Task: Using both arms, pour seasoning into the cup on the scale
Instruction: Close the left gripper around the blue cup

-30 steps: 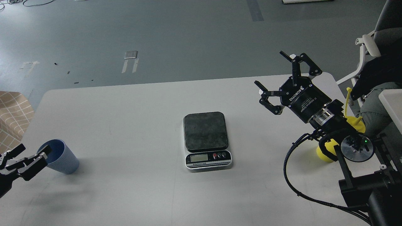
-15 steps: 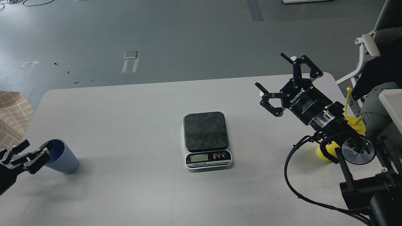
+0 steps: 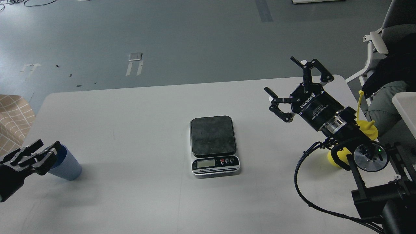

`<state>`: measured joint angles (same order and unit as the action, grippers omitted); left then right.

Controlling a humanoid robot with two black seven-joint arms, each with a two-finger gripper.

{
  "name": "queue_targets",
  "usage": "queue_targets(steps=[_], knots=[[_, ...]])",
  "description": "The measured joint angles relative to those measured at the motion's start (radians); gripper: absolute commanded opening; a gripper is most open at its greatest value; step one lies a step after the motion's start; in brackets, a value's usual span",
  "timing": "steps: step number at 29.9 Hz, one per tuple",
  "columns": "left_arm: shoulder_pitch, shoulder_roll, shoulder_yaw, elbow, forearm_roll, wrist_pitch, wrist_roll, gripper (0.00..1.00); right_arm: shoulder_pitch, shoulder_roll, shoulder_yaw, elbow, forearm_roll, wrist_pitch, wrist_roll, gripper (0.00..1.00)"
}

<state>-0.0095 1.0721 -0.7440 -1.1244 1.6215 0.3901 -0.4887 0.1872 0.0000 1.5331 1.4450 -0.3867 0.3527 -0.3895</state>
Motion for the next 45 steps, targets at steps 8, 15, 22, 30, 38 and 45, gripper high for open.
queue_targets(steps=[8, 15, 22, 30, 38, 45], knots=[[-0.002, 0.005, -0.001, 0.000, 0.000, 0.001, 0.000, 0.64, -0.001, 0.000, 0.000, 0.000, -0.002, 0.000, -0.001, 1.00], [0.002, 0.020, 0.002, 0.000, 0.000, 0.001, 0.000, 0.64, -0.012, 0.000, -0.001, 0.001, -0.003, 0.000, -0.001, 1.00], [0.003, 0.039, 0.029, 0.003, 0.000, 0.001, 0.000, 0.69, -0.016, 0.000, -0.003, 0.003, -0.003, 0.000, 0.000, 1.00], [0.003, 0.040, 0.031, 0.008, -0.003, 0.003, 0.000, 0.58, -0.017, 0.000, -0.004, 0.003, -0.003, 0.000, 0.000, 1.00], [0.004, 0.057, 0.070, 0.006, 0.000, 0.003, 0.000, 0.48, -0.022, 0.000, -0.004, 0.003, -0.007, 0.000, 0.000, 1.00], [0.005, 0.061, 0.074, 0.006, 0.000, 0.003, 0.000, 0.44, -0.023, 0.000, -0.006, 0.002, -0.007, 0.000, 0.000, 1.00]])
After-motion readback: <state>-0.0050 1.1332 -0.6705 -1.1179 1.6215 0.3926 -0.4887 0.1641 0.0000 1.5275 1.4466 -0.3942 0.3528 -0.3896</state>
